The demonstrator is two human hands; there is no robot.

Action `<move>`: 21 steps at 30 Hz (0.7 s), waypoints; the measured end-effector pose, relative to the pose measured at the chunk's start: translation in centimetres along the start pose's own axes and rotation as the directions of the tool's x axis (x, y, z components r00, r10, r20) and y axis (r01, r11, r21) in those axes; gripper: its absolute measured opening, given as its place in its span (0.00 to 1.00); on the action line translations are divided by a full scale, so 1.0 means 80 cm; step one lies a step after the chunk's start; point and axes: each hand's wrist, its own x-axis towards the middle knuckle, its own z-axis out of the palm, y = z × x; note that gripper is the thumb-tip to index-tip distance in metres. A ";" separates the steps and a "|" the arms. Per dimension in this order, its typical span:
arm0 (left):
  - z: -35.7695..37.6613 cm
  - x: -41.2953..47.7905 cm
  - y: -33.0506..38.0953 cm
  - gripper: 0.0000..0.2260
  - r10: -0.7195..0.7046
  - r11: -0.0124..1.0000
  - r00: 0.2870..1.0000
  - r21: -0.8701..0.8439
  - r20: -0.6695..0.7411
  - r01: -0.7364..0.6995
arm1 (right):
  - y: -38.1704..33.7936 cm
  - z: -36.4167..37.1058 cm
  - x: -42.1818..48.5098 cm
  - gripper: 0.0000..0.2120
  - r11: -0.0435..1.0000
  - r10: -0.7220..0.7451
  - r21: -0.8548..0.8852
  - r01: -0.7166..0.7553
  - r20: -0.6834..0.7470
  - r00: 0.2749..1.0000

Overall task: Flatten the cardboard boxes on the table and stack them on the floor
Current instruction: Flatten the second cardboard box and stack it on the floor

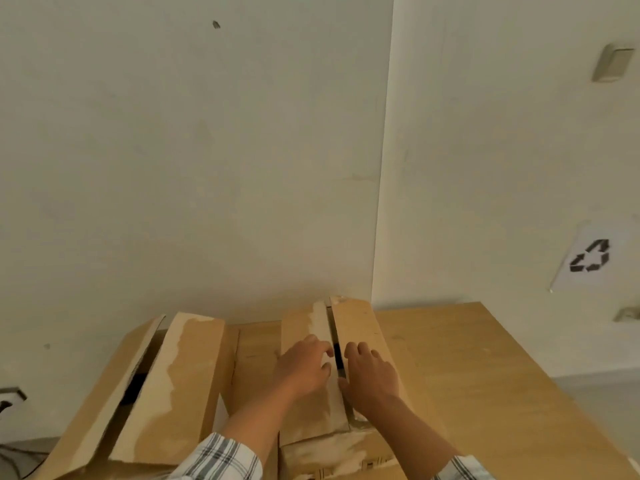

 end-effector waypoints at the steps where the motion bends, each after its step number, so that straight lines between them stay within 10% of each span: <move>1: 0.003 0.000 0.002 0.13 0.035 0.999 0.999 -0.001 0.001 -0.035 | 0.000 0.000 -0.003 0.20 1.000 0.012 -0.018 -0.012 -0.005 1.000; 11: 0.002 -0.004 0.035 0.15 0.006 0.952 1.000 0.305 -0.028 0.003 | 0.046 -0.069 -0.007 0.18 0.935 0.098 -0.322 -0.149 -0.172 0.980; 17: -0.033 -0.016 0.032 0.15 -0.132 0.862 0.981 0.473 -0.140 0.183 | 0.105 -0.032 -0.027 0.27 0.796 0.138 -0.595 -0.109 0.004 0.990; 21: -0.048 -0.031 0.005 0.14 -0.247 0.817 0.956 0.496 -0.160 0.294 | 0.118 -0.003 -0.036 0.24 0.886 0.160 -0.449 -0.113 0.069 0.985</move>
